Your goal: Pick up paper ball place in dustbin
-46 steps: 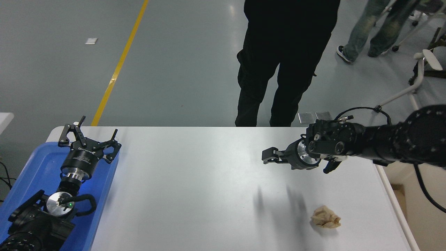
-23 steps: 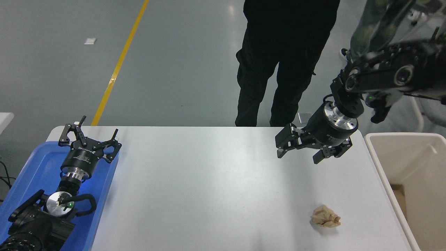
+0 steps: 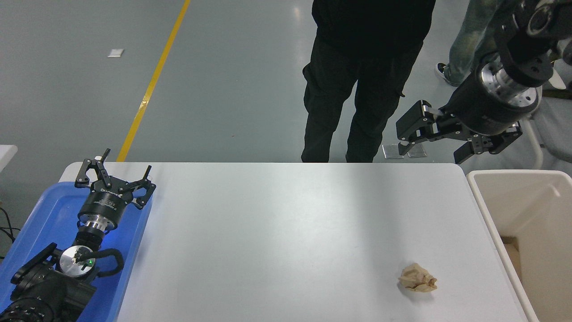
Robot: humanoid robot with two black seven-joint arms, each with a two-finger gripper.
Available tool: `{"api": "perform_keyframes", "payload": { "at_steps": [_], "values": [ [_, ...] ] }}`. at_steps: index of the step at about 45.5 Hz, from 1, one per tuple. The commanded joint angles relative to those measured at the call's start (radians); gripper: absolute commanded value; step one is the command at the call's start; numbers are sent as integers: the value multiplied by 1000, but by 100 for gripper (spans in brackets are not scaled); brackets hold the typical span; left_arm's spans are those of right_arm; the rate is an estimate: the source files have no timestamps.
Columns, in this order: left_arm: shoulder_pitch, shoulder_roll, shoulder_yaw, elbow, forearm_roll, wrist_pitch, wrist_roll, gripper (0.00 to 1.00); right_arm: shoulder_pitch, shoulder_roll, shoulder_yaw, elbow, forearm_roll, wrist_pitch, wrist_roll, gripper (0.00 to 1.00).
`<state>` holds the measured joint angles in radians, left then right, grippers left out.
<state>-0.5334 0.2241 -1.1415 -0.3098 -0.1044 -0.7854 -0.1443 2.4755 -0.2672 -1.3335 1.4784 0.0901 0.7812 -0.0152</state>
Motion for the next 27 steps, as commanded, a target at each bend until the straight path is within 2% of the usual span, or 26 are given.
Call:
{"api": "perform_keyframes", "payload": {
  "at_steps": [1, 27],
  "values": [
    [1, 0, 0, 0, 0, 0, 0, 99, 11, -3, -18, 5, -3, 4, -2, 100],
    [1, 1, 0, 0, 0, 0, 0, 99, -486, 31, 36, -13, -61, 4, -5, 100]
  ]
}}
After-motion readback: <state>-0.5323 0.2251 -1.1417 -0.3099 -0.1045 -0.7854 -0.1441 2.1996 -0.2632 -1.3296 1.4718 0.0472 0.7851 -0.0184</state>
